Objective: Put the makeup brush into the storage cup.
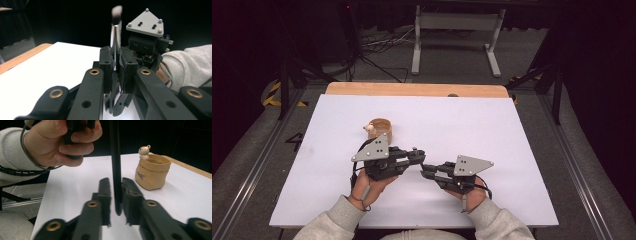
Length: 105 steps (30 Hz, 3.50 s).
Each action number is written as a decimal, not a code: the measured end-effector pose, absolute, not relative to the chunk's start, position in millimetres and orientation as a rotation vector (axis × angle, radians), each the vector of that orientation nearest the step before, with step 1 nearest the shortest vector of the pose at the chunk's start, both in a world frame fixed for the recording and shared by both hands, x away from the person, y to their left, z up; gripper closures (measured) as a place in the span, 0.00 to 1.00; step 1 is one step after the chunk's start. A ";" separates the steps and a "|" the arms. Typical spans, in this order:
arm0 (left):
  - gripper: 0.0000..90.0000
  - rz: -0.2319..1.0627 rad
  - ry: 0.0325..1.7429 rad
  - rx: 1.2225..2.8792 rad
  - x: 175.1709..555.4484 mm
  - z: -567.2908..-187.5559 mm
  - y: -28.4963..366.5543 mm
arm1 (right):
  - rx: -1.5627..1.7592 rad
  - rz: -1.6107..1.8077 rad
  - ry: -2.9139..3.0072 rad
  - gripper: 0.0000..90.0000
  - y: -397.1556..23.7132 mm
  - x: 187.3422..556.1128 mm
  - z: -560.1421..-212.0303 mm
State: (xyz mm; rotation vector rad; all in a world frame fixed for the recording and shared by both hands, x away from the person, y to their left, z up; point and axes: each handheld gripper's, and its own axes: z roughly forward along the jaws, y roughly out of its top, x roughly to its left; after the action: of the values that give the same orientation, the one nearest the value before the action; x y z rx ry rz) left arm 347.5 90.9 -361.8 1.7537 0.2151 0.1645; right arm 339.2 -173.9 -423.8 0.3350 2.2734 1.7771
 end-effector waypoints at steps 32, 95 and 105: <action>0.92 0.330 0.399 1.686 365.2 -333.7 137.6 | 0.601 1.741 2.159 0.00 -225.4 340.2 -399.5; 0.92 0.707 0.858 1.585 416.0 -349.1 162.7 | 0.754 1.679 2.069 0.00 -263.8 327.0 -410.8; 0.92 0.705 0.880 1.625 423.3 -357.2 159.4 | 0.756 1.681 2.073 0.00 -264.5 326.2 -410.9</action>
State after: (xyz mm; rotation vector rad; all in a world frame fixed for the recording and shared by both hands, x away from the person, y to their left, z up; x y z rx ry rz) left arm 423.3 159.4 -357.2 1.6248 0.8797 0.7046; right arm 326.2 -264.5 -410.9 0.7559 2.0725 1.6813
